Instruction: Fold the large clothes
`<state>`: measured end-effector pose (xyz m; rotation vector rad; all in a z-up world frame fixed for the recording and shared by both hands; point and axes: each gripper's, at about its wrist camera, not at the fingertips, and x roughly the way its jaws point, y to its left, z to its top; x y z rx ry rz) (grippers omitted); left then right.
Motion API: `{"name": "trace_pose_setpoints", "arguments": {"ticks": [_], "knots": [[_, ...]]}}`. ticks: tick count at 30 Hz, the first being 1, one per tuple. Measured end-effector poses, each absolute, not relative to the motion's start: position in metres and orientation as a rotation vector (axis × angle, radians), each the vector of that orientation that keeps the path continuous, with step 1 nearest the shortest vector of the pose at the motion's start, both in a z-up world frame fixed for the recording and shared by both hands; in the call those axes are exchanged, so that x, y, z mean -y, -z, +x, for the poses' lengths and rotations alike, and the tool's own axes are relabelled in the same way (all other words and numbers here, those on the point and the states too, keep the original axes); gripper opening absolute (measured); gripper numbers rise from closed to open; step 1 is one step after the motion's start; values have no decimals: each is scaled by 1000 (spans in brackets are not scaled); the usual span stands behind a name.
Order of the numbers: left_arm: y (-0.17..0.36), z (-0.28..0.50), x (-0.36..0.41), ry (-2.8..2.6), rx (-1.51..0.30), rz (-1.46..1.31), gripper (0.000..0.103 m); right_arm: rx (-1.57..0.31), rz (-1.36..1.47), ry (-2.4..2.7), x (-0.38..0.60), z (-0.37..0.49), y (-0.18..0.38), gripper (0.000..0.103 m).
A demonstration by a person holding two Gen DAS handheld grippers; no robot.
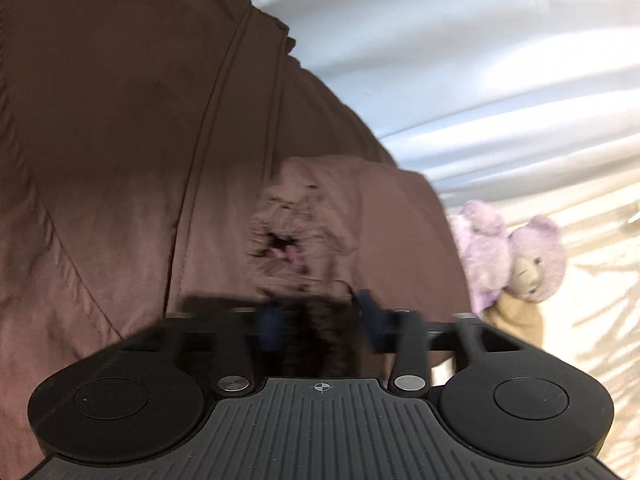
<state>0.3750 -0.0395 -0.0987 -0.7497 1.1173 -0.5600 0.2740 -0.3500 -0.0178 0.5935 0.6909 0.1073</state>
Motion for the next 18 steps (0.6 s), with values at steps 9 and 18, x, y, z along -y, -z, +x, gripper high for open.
{"name": "trace_pose_setpoints", "arguments": {"ticks": [9,18], "knots": [[-27,392,21,481,-643,-307,23,-740,595,86,384,283,33,47],[51,443,36,328,-794,-122,26,-696,490,120,384,305,14,40]]}}
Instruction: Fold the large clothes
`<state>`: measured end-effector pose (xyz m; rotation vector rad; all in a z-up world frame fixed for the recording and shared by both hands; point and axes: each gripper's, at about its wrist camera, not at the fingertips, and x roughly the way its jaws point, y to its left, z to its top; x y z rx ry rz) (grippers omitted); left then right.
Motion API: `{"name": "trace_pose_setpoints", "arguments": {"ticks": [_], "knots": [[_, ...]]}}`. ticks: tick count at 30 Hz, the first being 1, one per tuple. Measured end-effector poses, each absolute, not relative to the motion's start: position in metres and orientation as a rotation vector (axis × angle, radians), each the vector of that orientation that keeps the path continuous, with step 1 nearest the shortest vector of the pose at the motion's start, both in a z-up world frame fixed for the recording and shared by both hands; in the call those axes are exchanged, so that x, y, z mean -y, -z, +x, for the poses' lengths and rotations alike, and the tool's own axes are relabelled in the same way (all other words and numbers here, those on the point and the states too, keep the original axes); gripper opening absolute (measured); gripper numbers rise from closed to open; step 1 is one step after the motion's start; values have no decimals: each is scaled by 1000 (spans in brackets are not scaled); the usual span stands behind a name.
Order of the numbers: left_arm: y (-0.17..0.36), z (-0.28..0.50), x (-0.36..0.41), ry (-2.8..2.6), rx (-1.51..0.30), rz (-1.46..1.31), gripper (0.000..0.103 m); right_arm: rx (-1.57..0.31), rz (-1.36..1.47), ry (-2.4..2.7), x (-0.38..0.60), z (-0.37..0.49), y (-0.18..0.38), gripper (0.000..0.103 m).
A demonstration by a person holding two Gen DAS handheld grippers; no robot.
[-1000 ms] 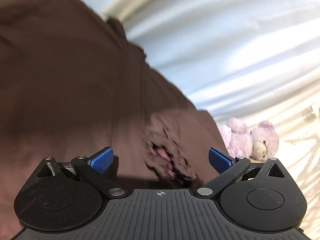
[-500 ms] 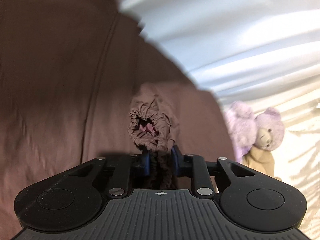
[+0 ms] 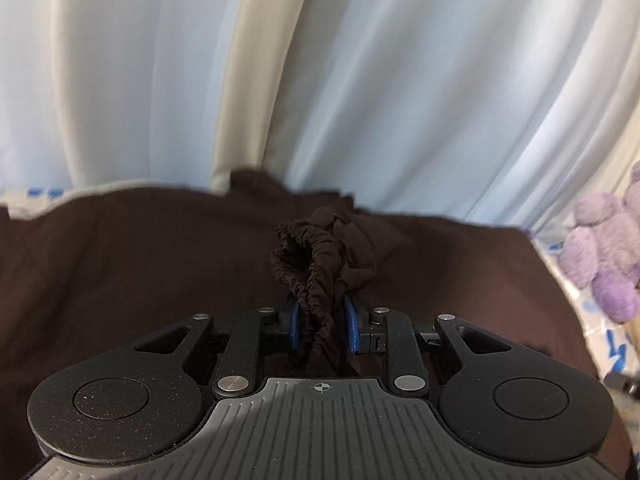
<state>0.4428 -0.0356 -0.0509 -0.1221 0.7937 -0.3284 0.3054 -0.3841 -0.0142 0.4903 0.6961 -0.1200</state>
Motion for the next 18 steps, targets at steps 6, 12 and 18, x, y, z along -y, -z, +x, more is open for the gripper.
{"name": "trace_pose_setpoints", "arguments": {"ticks": [6,12,18], "knots": [[73,456,39,298,-769,-137,29,-726,242,147,357,374,22,32],[91,460,43,259,-768,-61,46,-728,16,211,337,403,54,26],[58,440,31,170,-649,-60,57,-700,49,192,344,400,35,26]]}}
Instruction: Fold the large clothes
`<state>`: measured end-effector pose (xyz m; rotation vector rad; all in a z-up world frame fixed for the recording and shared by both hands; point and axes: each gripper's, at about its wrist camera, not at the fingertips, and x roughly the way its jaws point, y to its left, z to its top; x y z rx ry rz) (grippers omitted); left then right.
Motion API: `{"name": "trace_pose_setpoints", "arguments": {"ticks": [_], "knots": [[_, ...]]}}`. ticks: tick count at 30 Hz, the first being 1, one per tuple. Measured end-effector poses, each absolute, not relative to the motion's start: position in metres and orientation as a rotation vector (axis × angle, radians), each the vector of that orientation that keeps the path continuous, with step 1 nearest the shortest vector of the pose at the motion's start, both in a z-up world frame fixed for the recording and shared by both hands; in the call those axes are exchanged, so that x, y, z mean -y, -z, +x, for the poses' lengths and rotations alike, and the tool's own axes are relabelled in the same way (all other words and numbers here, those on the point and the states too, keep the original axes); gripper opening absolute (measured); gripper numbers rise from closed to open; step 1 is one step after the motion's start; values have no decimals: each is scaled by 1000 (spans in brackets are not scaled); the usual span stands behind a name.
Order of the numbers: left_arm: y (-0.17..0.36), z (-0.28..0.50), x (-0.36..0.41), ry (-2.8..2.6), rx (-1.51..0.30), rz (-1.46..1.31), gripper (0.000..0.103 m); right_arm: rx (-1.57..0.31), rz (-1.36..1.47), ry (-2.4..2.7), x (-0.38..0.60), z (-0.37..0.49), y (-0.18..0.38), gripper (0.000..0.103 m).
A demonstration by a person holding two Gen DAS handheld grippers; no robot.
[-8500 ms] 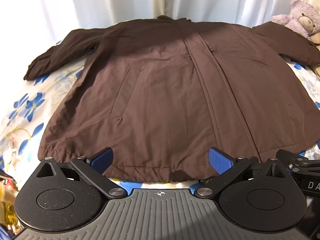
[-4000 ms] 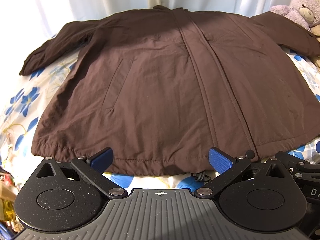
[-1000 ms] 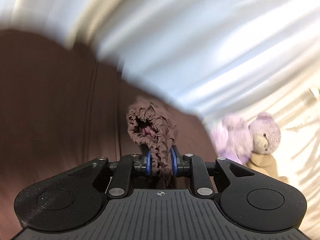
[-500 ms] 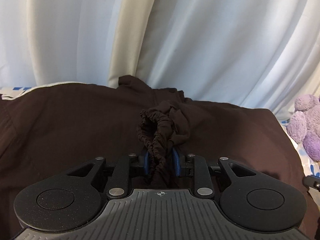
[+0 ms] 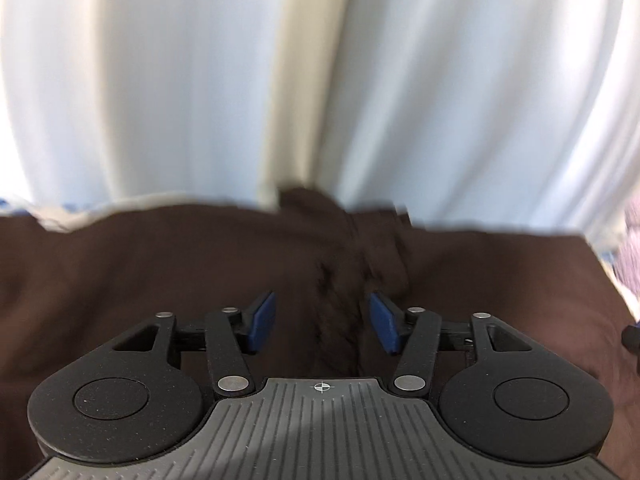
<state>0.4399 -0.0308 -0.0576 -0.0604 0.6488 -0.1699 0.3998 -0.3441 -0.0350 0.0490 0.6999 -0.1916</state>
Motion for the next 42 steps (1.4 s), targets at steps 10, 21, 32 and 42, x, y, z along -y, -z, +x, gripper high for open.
{"name": "trace_pose_setpoints", "arguments": {"ticks": [10,21,32,42], "knots": [[92,466,92,239,-623,37,59,-693,-10,32,281,483,51,7],[89,441,78,273,-620,134,65,-659,183,114,348,448,54,0],[93,444,56,189,-734,-5,86,-651,-10,89,307,404,73,0],[80,424,47,163,-759,28,86,-670,-36,73,282,400,50,0]]}}
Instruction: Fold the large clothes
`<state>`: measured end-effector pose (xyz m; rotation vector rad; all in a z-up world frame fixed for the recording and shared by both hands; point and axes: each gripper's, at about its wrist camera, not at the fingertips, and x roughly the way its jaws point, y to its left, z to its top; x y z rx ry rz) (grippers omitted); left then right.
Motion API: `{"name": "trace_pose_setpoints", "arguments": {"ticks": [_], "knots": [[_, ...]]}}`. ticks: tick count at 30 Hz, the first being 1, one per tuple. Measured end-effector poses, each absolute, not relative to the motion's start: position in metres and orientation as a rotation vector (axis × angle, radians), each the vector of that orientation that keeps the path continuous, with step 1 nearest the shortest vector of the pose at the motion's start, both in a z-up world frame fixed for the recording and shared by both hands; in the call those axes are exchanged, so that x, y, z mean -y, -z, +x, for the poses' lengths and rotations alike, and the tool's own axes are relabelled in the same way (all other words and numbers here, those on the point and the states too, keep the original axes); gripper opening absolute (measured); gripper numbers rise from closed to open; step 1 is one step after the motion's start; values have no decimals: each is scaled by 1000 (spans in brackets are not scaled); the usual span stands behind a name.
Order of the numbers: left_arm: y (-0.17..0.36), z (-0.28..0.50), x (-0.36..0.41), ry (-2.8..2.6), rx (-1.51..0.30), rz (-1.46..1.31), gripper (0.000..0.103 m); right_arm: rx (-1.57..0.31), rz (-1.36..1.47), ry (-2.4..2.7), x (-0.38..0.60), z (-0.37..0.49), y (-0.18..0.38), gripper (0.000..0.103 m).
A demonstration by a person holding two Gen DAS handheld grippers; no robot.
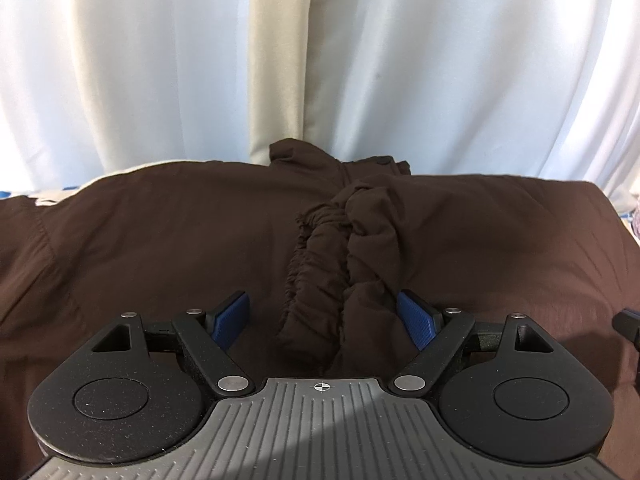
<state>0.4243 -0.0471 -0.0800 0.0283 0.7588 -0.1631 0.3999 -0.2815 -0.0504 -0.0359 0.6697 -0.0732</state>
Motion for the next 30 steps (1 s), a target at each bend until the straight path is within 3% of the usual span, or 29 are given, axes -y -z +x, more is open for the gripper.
{"name": "trace_pose_setpoints", "arguments": {"ticks": [6,12,17,19,22,27,30], "knots": [[78,415,41,150,-778,4,87,-726,-121,36,247,413,66,0],[70,395,22,146,-801,-47,94,-741,-238,60,230,433,72,1],[48,362,-17,161,-791,-95,94,-767,-197,53,234,438,65,1],[30,343,-50,160,-761,-175,96,-761,-77,22,241,426,49,9],[8,317,-120,100,-684,-343,99,-700,62,-51,247,400,29,37],[13,295,-258,-239,-592,-573,100,-705,282,-186,245,360,22,39],[35,283,-330,-408,-548,-768,92,-742,389,-226,247,353,32,39]]}}
